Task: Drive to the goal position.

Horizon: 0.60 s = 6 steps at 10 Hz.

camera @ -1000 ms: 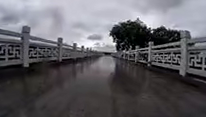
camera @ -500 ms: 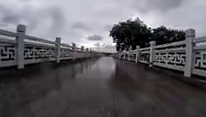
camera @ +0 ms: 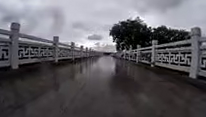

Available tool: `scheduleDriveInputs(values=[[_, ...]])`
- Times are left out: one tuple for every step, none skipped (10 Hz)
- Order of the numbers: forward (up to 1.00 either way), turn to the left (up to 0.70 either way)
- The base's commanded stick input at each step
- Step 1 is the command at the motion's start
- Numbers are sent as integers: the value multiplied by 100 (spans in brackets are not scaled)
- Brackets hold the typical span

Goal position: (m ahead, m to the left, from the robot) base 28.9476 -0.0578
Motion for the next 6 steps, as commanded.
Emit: scheduleDriveInputs(values=[[42, 0], [49, 0], [56, 0], [56, 0], [56, 0], [56, 0]])
